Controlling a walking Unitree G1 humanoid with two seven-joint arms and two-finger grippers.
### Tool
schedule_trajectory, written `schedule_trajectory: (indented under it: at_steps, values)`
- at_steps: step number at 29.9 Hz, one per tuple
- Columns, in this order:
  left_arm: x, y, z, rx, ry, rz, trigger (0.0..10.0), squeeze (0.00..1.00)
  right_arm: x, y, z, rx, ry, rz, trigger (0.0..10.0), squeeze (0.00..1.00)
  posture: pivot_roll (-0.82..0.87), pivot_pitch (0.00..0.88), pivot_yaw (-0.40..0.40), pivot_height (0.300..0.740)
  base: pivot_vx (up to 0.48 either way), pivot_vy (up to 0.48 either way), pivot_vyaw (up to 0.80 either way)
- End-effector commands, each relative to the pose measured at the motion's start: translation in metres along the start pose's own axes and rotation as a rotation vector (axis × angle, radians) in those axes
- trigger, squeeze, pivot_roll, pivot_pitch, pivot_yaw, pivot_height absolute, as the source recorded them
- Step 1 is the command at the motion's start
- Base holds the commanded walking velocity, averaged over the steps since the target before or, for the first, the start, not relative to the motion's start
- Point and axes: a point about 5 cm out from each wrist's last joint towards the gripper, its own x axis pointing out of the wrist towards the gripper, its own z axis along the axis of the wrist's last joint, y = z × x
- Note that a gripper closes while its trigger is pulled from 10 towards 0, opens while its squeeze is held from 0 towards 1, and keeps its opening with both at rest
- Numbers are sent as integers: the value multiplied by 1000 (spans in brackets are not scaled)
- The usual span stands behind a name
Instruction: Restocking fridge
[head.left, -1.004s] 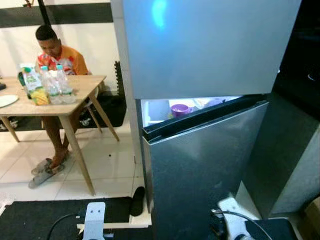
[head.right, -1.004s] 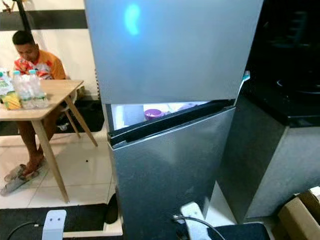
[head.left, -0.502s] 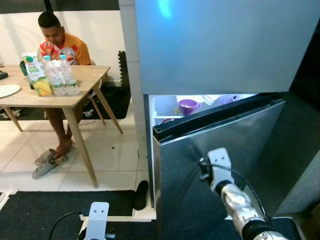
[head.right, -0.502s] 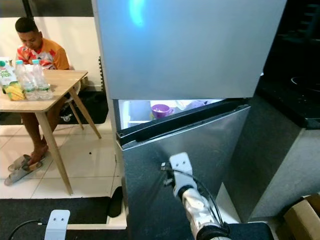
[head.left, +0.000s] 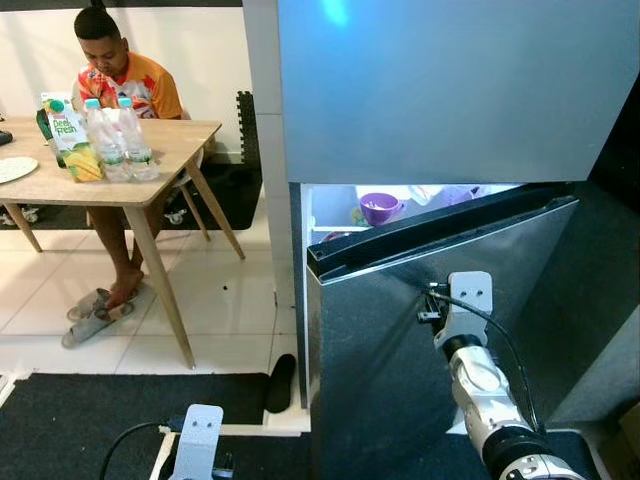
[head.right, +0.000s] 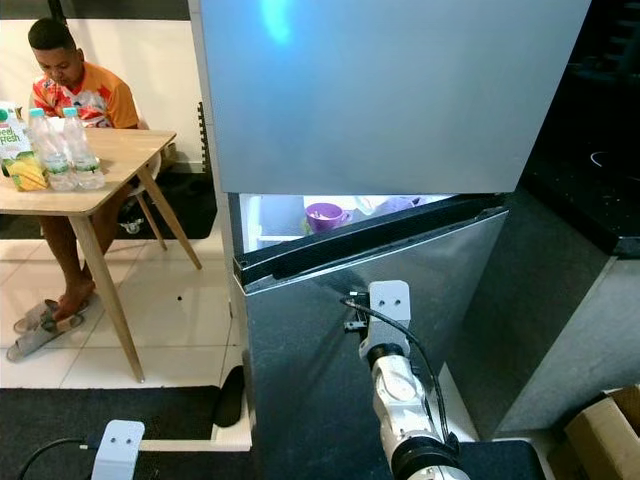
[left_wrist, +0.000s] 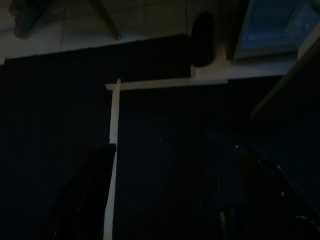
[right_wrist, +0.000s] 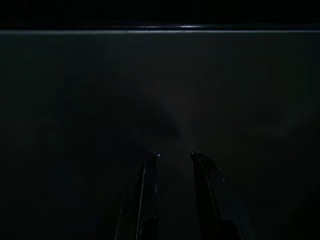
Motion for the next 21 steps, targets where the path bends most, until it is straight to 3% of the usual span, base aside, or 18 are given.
schedule_trajectory:
  at_steps: [1, 3, 4, 6, 8, 10, 11, 13, 16, 21]
  values:
    - [-1, -2, -1, 10, -11, -13, 10000, 0, 2, 4, 6, 29, -27, 0, 10000, 0, -44, 140, -33, 740, 0, 0, 0]
    - [-1, 1, 2, 6, -24, -11, 10000, 0, 11, 25, 18, 59, -36, 76, 10000, 0, -41, 147, -27, 740, 0, 0, 0]
    - [1, 3, 8, 14, -36, -15, 10000, 0, 24, 57, 41, 109, -35, 171, 10000, 0, -44, 150, -4, 740, 0, 0, 0]
    - [2, 3, 9, 15, -38, -17, 10000, 0, 27, 66, 49, 121, -32, 194, 10000, 0, -44, 150, -4, 740, 0, 0, 0]
    - [4, 1, 15, 41, -44, -31, 10000, 0, 33, 86, 71, 161, -33, 244, 10000, 0, -27, 156, 9, 740, 0, 0, 0]
    - [7, -1, 27, 57, -74, -43, 10000, 0, 39, 104, 109, 150, -110, 300, 10000, 0, -6, 155, -5, 740, 0, 0, 0]
    - [7, -1, 27, 57, -74, -43, 10000, 0, 39, 104, 109, 150, -110, 300, 10000, 0, -6, 155, -5, 740, 0, 0, 0]
    - [9, 2, 35, 41, -100, -29, 10000, 0, 41, 109, 131, 134, -173, 331, 10000, 0, -4, 152, -9, 740, 0, 0, 0]
    - [9, 5, 36, 28, -105, -20, 10000, 0, 41, 107, 129, 110, -175, 335, 10000, 0, -7, 148, -16, 740, 0, 0, 0]
    - [6, 4, 26, 29, -80, -14, 10000, 0, 36, 88, 85, 59, -87, 319, 10000, 0, -17, 143, -19, 740, 0, 0, 0]
